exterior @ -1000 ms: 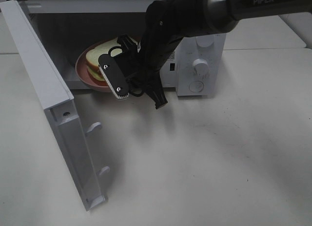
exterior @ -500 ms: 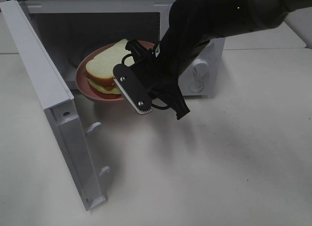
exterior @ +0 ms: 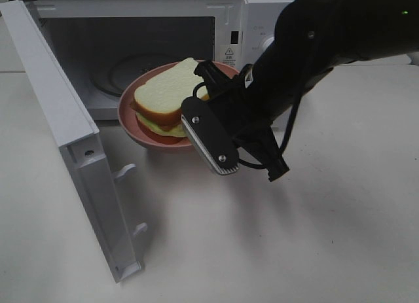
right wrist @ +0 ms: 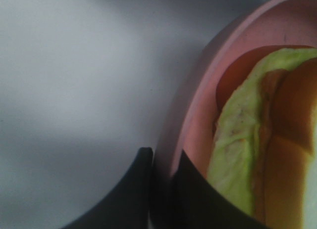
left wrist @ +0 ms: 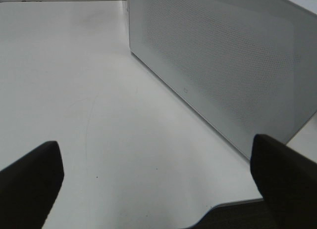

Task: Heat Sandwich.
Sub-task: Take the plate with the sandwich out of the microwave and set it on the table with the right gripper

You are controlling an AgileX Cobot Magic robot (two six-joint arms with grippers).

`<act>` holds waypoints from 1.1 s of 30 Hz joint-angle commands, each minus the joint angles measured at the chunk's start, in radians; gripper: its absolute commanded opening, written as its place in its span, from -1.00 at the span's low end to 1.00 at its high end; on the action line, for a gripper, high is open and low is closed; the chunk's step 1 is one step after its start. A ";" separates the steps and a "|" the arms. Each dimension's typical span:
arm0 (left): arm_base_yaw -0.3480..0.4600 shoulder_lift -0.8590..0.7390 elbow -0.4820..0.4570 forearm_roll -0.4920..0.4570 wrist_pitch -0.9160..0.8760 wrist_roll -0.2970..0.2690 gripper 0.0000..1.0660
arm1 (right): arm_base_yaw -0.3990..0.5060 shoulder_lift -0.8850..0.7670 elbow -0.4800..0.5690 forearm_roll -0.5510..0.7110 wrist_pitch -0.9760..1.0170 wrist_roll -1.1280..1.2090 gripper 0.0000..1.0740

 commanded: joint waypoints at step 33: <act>0.002 -0.006 0.002 -0.001 -0.012 0.000 0.82 | -0.002 -0.658 0.544 0.007 0.037 0.118 -1.00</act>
